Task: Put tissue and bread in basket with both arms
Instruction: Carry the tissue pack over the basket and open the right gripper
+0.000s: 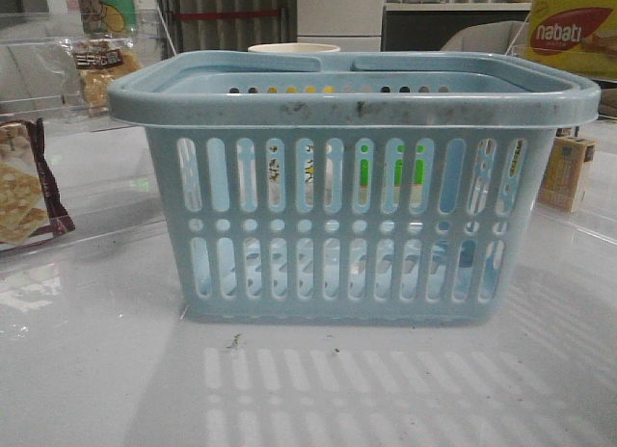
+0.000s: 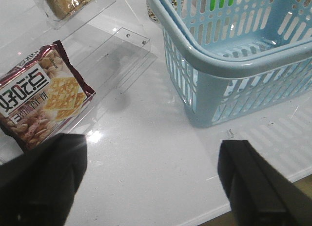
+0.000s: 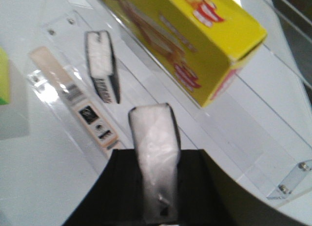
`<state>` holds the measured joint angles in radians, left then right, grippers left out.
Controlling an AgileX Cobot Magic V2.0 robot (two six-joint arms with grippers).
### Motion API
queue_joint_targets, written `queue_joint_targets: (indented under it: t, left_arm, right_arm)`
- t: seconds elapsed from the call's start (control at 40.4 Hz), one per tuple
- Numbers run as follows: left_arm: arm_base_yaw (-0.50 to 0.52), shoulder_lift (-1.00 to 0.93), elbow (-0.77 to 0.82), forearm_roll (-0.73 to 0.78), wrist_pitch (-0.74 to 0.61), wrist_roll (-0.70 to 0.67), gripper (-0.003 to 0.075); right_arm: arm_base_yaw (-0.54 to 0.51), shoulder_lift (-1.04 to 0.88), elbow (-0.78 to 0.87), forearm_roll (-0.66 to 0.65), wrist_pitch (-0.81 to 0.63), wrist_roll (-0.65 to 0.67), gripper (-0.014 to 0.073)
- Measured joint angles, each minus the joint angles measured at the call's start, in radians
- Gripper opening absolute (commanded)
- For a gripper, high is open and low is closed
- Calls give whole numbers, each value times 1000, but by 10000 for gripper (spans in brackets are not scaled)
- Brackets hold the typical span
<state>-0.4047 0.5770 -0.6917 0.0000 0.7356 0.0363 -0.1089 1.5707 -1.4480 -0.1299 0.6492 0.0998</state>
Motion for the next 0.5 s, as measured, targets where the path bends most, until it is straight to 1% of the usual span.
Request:
queue_joint_targets:
  t: [0.248, 0.495]
  left_arm:
    - [0, 0, 0, 0, 0, 0, 599]
    - [0, 0, 0, 0, 0, 0, 599]
  right_arm:
    - [192, -142, -2, 12, 67, 0, 193]
    - [422, -153, 0, 103, 123, 0, 193]
